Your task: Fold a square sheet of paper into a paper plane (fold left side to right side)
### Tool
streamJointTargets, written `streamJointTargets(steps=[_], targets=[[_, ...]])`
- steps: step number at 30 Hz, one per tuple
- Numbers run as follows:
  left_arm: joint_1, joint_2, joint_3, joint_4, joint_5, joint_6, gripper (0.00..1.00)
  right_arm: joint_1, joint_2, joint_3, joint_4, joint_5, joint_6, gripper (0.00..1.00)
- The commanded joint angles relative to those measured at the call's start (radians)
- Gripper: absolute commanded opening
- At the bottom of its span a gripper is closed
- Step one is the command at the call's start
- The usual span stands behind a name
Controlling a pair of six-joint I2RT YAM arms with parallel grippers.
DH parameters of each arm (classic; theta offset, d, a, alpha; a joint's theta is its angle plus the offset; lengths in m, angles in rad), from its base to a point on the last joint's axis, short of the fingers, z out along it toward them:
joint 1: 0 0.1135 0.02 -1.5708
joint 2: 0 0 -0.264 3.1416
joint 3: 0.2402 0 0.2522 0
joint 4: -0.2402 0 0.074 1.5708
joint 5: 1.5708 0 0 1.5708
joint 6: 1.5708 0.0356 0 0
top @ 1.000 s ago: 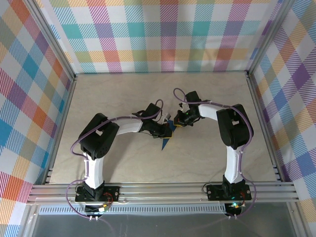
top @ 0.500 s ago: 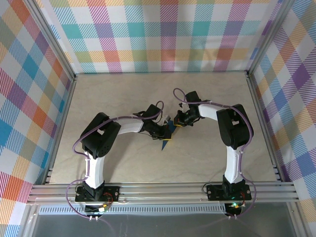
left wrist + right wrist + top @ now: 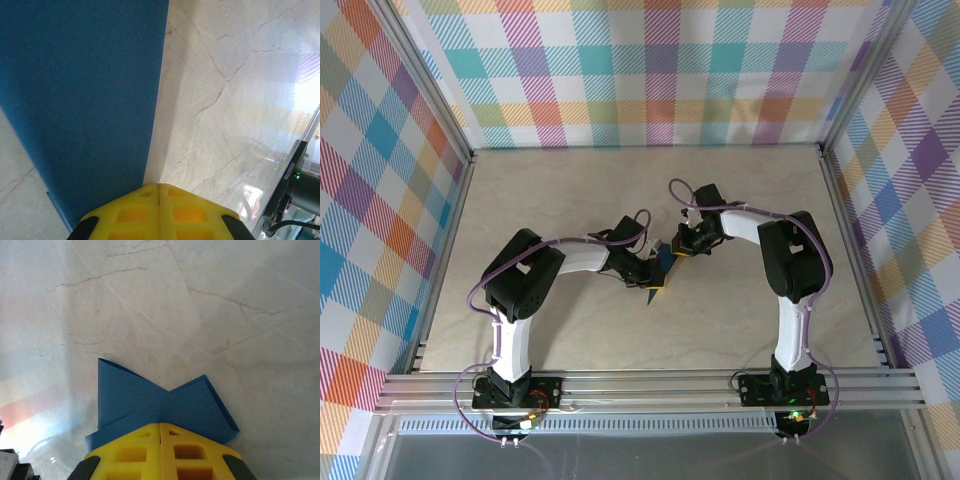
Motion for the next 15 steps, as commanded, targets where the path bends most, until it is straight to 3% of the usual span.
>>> streamJointTargets(steps=[1, 15], targets=[[-0.014, -0.025, -0.053, -0.07, -0.004, 0.024, 0.0, 0.003, 0.068, -0.032, -0.121, 0.134, -0.021, 0.0], [-0.016, -0.143, -0.224, 0.015, -0.001, -0.016, 0.0, 0.003, 0.072, -0.026, -0.129, 0.135, -0.022, 0.0]])
